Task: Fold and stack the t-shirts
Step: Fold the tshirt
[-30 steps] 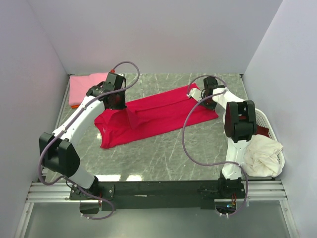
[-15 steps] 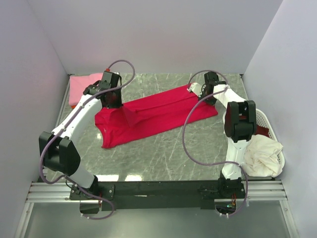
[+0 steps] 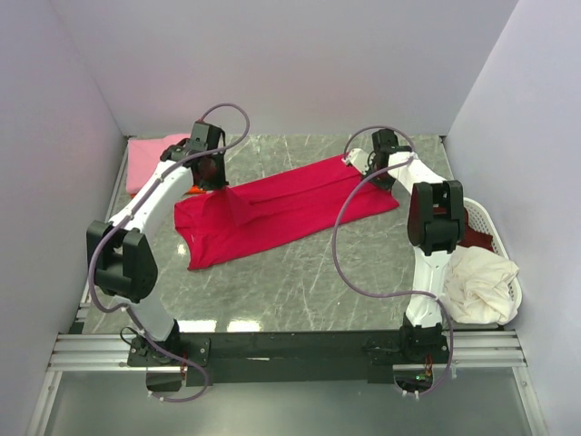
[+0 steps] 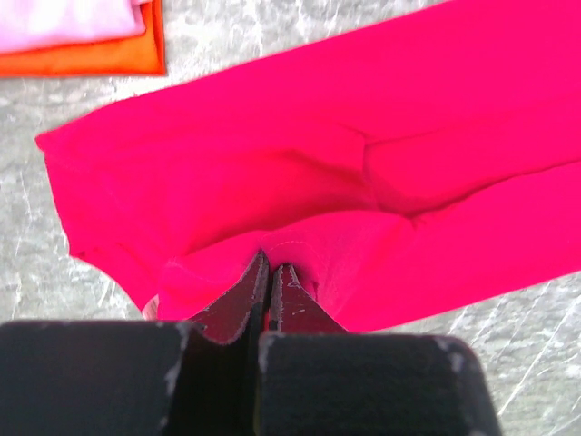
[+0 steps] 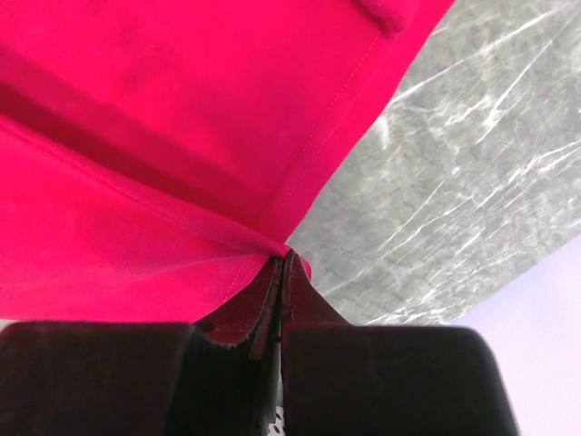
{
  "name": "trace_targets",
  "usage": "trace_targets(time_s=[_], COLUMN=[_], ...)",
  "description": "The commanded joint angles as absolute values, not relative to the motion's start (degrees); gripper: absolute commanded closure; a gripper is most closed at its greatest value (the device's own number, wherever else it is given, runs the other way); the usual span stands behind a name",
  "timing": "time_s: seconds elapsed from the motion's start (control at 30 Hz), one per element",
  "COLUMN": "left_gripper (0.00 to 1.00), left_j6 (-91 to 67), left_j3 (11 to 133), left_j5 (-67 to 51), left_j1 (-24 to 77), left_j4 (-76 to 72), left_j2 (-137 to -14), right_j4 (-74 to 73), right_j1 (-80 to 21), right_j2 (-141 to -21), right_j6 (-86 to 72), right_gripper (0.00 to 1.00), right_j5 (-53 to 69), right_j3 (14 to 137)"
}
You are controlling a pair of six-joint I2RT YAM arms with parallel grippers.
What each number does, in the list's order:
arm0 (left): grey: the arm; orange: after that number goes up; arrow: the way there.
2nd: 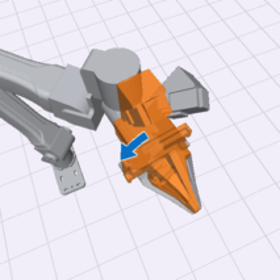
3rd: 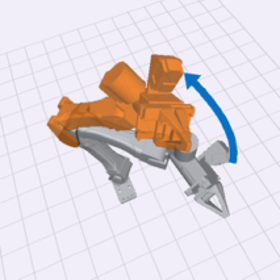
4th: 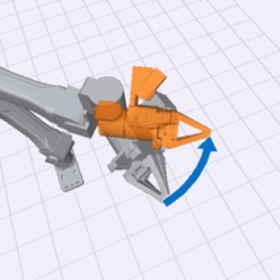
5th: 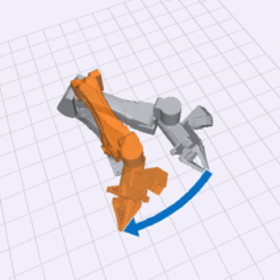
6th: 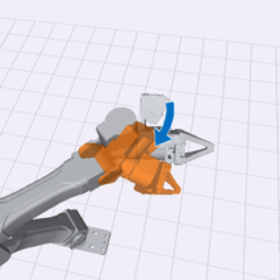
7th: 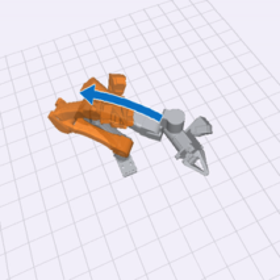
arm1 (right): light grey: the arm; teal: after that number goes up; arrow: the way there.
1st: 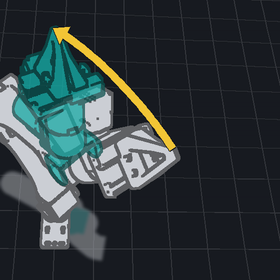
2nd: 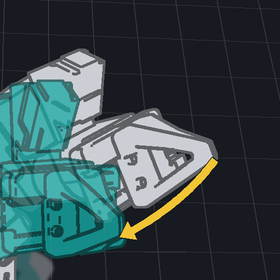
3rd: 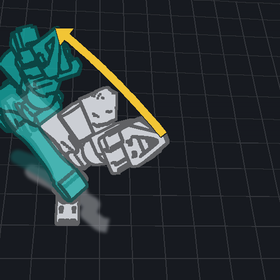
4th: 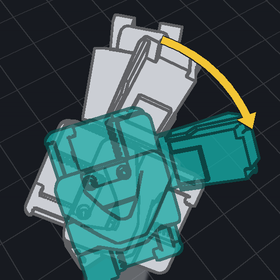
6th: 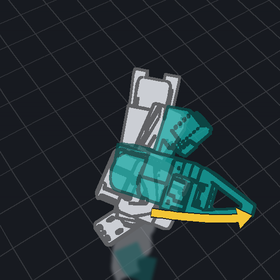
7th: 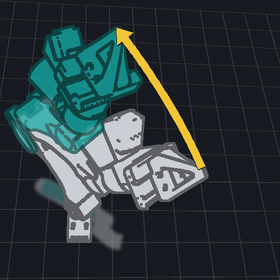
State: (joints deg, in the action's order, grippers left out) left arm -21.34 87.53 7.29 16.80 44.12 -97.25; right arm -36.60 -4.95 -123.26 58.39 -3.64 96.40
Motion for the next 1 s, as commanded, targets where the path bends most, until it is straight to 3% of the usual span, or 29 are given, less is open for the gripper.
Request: trace_targets(time_s=[0.0, 0.2, 0.4, 0.53, 0.6, 0.7, 0.73, 0.83, 0.97], left_gripper=[1.00, 0.99, 1.00, 1.00, 0.97, 0.58, 0.36, 0.26, 0.22], left_j6=[-19.95, -19.69, -19.25, -19.07, -18.90, -19.51, -19.95, -21.97, -27.58], left_j3=[91.05, 92.98, 95.53, 96.24, 96.68, 97.91, 97.48, 93.54, 82.03], left_j5=[6.42, 6.15, 5.63, 4.66, 4.13, 3.86, 4.91, 9.22, 9.33], left_j1=[16.52, 16.00, 15.03, 13.54, 12.84, 12.48, 12.48, 12.48, 11.69], left_j4=[42.80, 43.15, 43.50, 43.16, 43.76, 45.26, 45.26, 42.03, 37.37], left_j2=[-98.17, -101.06, -105.19, -108.45, -111.00, -113.12, -112.59, -105.76, -88.92], right_j4=[-36.21, -35.33, -33.23, -31.21, -29.10, -27.95, -28.04, -29.35, -33.21], right_j1=[-4.66, -4.66, -4.66, -4.75, -4.66, -4.57, -4.57, -4.66, -4.92], right_j2=[-123.66, -124.19, -123.66, -122.44, -120.86, -117.96, -117.08, -113.56, -108.03], right_j6=[57.92, 57.39, 56.60, 55.03, 54.06, 52.83, 52.13, 50.72, 50.36], right_gripper=[1.00, 0.99, 0.91, 0.74, 0.71, 0.65, 0.62, 0.60, 0.59], right_j5=[-4.66, -5.10, -5.45, -5.97, -6.15, -4.67, -4.05, -0.27, 11.49], right_j3=[98.70, 98.70, 97.91, 96.95, 95.72, 94.22, 93.87, 92.38, 89.04])
